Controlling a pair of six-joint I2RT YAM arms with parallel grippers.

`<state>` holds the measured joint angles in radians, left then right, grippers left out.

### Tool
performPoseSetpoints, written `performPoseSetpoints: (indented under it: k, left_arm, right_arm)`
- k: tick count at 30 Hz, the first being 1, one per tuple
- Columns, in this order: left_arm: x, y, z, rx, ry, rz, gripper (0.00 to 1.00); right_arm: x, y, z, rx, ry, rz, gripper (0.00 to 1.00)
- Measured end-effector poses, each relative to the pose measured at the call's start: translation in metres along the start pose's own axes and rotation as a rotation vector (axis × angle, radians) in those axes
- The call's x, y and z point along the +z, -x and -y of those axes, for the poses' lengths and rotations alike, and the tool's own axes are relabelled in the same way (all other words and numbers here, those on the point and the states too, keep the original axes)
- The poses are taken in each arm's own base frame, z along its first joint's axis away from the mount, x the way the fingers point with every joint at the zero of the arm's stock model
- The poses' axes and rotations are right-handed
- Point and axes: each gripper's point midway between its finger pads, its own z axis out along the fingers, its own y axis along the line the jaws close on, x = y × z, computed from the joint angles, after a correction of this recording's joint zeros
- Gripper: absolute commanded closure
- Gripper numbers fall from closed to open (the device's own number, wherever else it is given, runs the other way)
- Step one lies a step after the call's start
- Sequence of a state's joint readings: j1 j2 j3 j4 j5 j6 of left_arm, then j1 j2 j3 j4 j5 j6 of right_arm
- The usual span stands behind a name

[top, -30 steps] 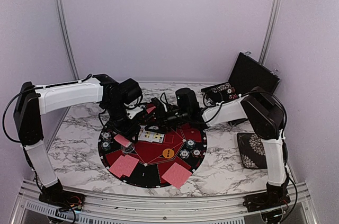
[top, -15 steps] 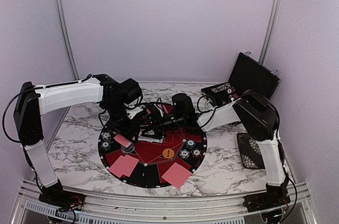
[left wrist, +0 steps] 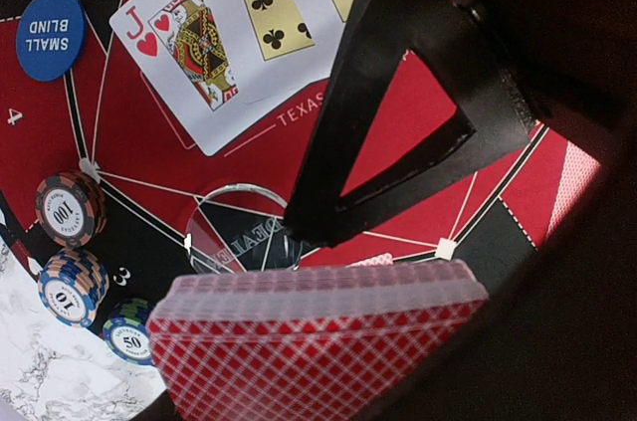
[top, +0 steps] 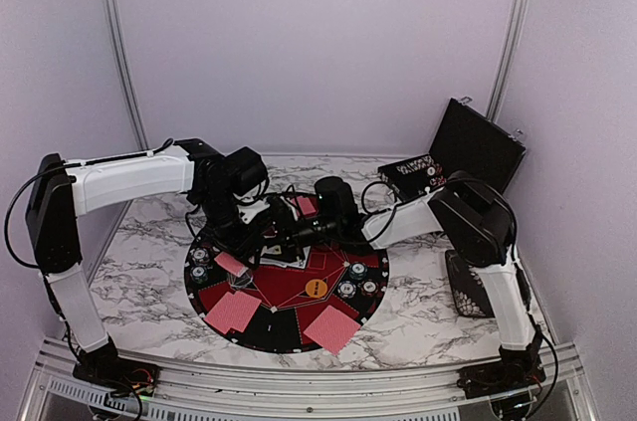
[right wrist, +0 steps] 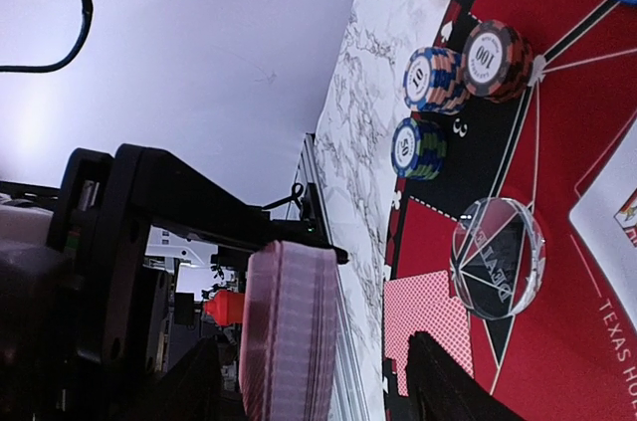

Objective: Distribute texas hold em gaming equipment
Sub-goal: Pick up the poker card from the face-down deck piles.

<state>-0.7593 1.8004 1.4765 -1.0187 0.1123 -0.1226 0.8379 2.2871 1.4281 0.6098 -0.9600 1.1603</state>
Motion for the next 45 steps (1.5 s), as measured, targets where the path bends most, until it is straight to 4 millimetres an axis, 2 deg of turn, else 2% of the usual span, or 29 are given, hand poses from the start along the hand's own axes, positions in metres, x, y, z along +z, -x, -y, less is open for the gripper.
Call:
performPoseSetpoints:
  k: [9, 16, 33, 45]
  left_arm:
    - [0.000, 0.000, -0.001, 0.000, 0.006, 0.001, 0.55]
    - [0.000, 0.000, -0.002, 0.000, 0.009, -0.001, 0.55]
    - [0.000, -0.001, -0.004, 0.003, 0.025, -0.005, 0.55]
    - [0.000, -0.001, -0.004, 0.010, 0.025, -0.005, 0.55]
  right_arm:
    - [0.006, 0.001, 0.000, -0.005, -0.009, -0.009, 0.43]
    - [0.006, 0.001, 0.010, -0.005, -0.049, -0.003, 0.45]
    - [-0.005, 0.014, 0.014, -0.043, -0.078, 0.033, 0.47]
    - [-0.011, 0.013, 0.014, -0.035, -0.085, 0.042, 0.47]
